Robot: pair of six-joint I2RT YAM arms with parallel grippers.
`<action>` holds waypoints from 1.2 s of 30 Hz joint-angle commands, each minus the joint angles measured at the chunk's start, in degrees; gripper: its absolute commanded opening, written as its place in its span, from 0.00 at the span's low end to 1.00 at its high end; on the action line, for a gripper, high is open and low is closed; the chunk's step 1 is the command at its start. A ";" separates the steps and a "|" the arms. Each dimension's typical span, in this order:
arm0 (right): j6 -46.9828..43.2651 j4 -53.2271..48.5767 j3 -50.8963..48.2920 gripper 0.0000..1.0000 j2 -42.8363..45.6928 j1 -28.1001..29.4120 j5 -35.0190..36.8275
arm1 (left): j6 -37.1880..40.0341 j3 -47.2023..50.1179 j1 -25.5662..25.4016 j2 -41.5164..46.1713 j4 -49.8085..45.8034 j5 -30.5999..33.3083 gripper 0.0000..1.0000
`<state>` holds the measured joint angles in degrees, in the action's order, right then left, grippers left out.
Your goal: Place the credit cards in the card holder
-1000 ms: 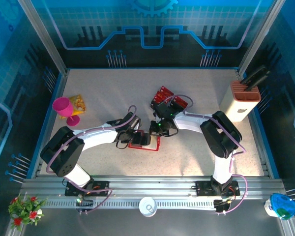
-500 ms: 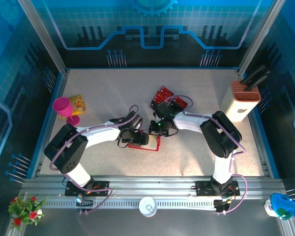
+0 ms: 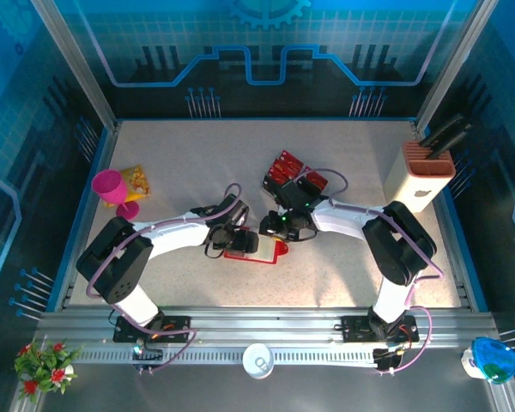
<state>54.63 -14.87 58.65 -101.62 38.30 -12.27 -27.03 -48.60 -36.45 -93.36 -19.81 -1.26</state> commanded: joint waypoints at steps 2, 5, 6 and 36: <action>2.61 2.12 -1.22 0.38 -0.72 0.81 -1.12 | -0.75 4.40 0.15 -4.30 -2.60 -0.52 0.78; 3.25 3.65 -1.10 0.36 -1.36 0.90 -2.15 | -1.04 4.65 0.15 -3.63 -2.19 -0.58 0.79; 3.54 4.09 -0.95 0.36 -1.67 0.85 -2.53 | -1.03 4.69 0.15 -3.42 -2.13 -0.59 0.79; 8.56 10.42 7.04 0.36 -5.99 3.08 -10.94 | -6.48 1.23 3.49 20.67 -8.27 5.23 0.99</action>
<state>62.17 -4.84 63.42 -107.22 40.27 -21.71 -31.07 -46.06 -34.13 -75.61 -24.80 1.56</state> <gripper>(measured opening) 0.365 0.992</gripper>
